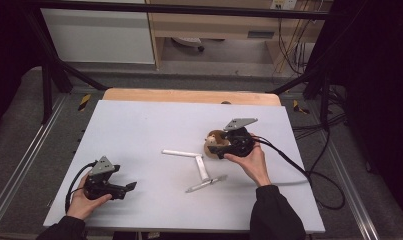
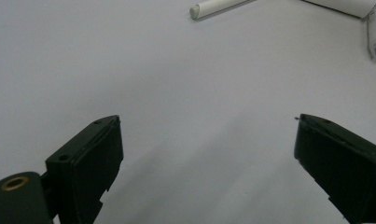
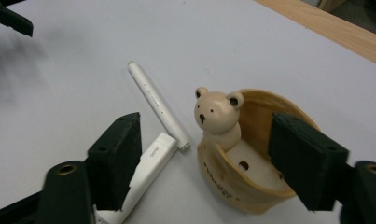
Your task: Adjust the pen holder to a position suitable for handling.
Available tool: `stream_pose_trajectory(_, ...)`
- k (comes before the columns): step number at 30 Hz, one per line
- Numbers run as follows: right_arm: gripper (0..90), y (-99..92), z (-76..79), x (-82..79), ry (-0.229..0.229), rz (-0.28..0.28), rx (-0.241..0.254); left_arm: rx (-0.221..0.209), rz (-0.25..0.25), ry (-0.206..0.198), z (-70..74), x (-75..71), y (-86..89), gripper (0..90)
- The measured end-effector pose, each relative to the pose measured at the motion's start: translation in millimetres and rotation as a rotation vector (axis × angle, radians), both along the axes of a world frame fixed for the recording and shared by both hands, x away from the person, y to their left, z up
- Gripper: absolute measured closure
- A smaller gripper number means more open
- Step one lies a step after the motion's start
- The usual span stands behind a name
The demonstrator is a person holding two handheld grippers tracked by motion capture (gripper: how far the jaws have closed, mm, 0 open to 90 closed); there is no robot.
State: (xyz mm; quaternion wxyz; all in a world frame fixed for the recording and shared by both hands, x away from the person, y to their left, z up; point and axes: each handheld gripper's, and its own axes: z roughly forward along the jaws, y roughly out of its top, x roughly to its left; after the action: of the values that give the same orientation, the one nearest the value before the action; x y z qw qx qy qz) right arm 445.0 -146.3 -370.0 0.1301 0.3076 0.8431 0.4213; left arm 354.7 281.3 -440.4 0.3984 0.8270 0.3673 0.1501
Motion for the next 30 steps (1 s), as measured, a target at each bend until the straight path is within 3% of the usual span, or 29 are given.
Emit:
stream_pose_trajectory(7,11.6,-17.8,0.2,-22.1,0.019,-0.042,0.027,0.007,-0.003,0.003,0.1,-0.6,-3.2,7.9)
stream_pose_trajectory(13,4.9,-33.9,-14.4,-37.4,0.055,-0.077,0.039,0.014,-0.007,0.006,0.0,-1.1,-7.9,7.9)
stream_pose_trajectory(26,2.9,-68.6,-50.9,-58.1,0.079,-0.141,0.125,0.033,-0.045,0.014,1.8,-2.7,-31.3,7.9)
stream_pose_trajectory(30,2.2,-74.1,-60.0,-61.0,0.1,-0.143,0.12,0.036,-0.057,0.013,3.9,-2.1,-39.6,8.0)
